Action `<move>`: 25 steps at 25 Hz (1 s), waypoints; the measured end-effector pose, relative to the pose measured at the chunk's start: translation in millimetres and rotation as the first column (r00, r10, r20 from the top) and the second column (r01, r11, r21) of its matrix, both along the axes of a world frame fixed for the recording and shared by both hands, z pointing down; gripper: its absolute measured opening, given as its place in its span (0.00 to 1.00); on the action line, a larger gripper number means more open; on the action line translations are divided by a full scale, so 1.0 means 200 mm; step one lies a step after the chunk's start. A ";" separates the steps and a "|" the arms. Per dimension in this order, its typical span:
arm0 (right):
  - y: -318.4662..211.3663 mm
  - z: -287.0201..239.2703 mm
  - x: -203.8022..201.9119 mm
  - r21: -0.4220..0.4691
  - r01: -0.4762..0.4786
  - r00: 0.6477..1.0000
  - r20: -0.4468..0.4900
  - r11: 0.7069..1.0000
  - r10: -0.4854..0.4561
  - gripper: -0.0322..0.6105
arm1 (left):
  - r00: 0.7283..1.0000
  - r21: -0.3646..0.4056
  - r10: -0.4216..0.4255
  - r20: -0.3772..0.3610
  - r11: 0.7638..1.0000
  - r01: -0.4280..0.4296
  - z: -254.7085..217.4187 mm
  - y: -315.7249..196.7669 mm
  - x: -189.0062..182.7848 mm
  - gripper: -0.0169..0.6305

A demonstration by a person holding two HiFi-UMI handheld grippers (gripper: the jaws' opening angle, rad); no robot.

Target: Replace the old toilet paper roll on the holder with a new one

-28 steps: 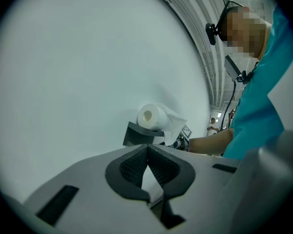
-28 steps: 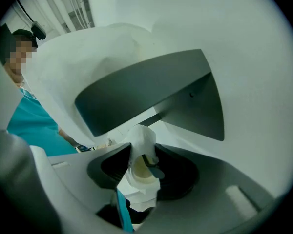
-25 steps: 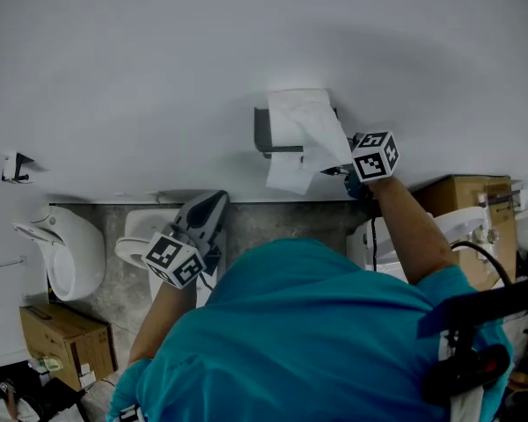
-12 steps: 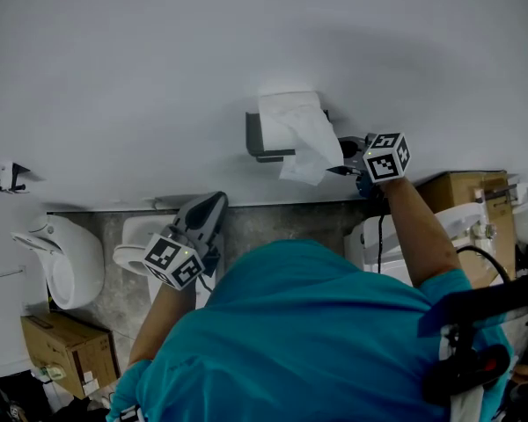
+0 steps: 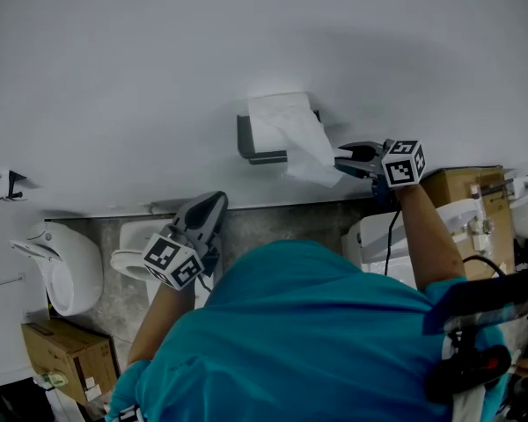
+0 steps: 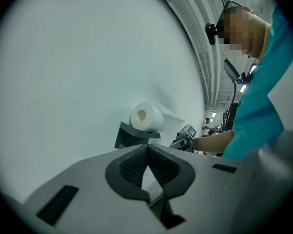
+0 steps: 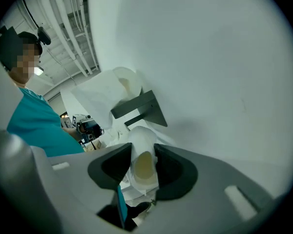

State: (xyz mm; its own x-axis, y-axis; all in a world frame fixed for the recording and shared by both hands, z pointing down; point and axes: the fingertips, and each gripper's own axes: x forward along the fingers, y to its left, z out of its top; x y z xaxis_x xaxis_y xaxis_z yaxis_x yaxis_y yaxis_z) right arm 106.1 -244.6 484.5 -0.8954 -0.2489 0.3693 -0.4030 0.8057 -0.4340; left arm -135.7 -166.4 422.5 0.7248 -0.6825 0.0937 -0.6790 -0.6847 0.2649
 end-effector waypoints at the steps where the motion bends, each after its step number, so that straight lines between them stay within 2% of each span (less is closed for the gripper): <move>1: 0.00 0.00 0.03 -0.001 -0.011 1.000 0.000 1.000 0.011 0.27 | 1.000 -0.001 0.001 0.003 1.000 -0.001 -0.01 0.00 0.01 0.04; 10: 0.09 0.03 0.22 -0.007 -0.110 0.994 0.006 0.994 0.110 0.26 | 1.000 0.042 0.025 0.007 0.999 -0.026 -0.12 -0.03 0.06 0.04; 15: 0.12 0.04 0.27 -0.010 -0.133 0.990 0.035 0.991 0.133 0.26 | 0.997 0.041 0.068 -0.034 0.997 -0.066 -0.29 -0.12 0.10 0.04; 18: 0.14 0.06 0.28 -0.013 -0.140 0.989 0.039 0.990 0.141 0.26 | 0.988 0.001 0.134 -0.072 0.991 -0.134 -0.36 -0.18 0.15 0.04; 21: 0.16 0.07 0.29 -0.015 -0.139 0.989 0.039 0.990 0.139 0.26 | 0.971 -0.069 0.215 -0.109 0.972 -0.223 -0.40 -0.25 0.22 0.04; 22: 0.16 0.07 0.29 -0.015 -0.139 0.989 0.041 0.990 0.140 0.26 | 0.963 -0.086 0.245 -0.110 0.963 -0.255 -0.40 -0.27 0.25 0.07; 24: 0.18 0.07 0.30 -0.017 -0.143 0.989 0.044 0.990 0.143 0.26 | 0.948 -0.118 0.305 -0.088 0.942 -0.314 -0.37 -0.30 0.32 0.33; 25: 0.18 0.07 0.30 -0.017 -0.145 0.988 0.045 0.989 0.146 0.26 | 0.943 -0.135 0.324 -0.068 0.934 -0.331 -0.35 -0.31 0.35 0.38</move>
State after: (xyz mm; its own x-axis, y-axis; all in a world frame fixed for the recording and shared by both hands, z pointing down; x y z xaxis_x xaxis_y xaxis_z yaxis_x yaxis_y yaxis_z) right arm 166.0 -208.6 499.2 -0.8661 -0.3733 0.3325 -0.4950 0.7338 -0.4654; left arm -66.4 -228.8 351.5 0.9115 -0.3885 0.1350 -0.4088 -0.8200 0.4005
